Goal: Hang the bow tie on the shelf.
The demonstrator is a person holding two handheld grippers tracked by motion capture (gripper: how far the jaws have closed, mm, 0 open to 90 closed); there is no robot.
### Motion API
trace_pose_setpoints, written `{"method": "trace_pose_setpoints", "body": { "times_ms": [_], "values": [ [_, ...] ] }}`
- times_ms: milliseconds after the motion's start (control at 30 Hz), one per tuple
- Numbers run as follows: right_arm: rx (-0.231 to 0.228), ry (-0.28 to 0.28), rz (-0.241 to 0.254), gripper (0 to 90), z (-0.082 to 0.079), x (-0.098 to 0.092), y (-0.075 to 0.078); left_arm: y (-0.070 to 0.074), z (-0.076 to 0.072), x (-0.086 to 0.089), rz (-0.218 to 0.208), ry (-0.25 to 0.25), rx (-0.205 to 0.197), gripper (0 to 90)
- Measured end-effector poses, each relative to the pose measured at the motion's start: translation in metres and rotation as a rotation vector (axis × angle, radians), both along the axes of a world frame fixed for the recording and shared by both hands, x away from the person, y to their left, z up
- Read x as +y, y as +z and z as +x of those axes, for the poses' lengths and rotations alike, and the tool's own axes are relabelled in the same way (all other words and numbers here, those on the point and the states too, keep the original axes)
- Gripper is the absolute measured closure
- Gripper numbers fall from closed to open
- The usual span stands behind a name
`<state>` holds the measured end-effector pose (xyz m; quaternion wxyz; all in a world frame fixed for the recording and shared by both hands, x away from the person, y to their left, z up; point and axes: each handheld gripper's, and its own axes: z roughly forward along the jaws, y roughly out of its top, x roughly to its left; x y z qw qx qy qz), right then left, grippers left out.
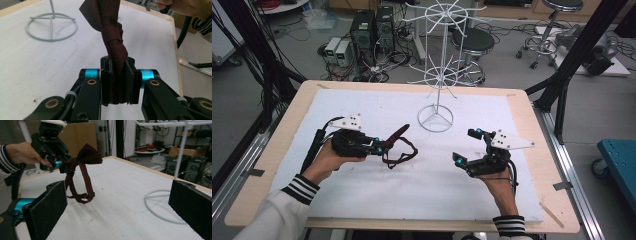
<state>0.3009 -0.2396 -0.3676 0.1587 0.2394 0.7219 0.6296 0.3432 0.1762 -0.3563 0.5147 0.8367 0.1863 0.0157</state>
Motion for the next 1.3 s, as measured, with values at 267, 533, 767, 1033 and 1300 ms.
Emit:
{"method": "trace_pose_setpoints", "body": {
  "times_ms": [267,533,767,1033,1300],
  "values": [
    [-0.019,0.081,-0.039,1.2,0.006,0.017,0.017,0.003,-0.005,-0.005,-0.025,-0.04,-0.009,77.9],
    [-0.011,0.177,-0.061,1.2,0.015,0.034,0.033,0.005,-0.007,-0.01,-0.04,-0.069,-0.003,77.9],
    [-0.01,0.247,-0.103,1.1,0.024,0.049,0.042,0.005,-0.01,-0.016,-0.048,-0.1,-0.009,77.9],
    [-0.005,0.312,-0.142,4.5,0.031,0.063,0.049,0.006,-0.012,-0.021,-0.048,-0.139,-0.027,77.9],
    [-0.008,0.356,-0.188,12.6,0.036,0.079,0.052,0.008,-0.013,-0.023,-0.055,-0.17,-0.044,77.9]
  ]
}}
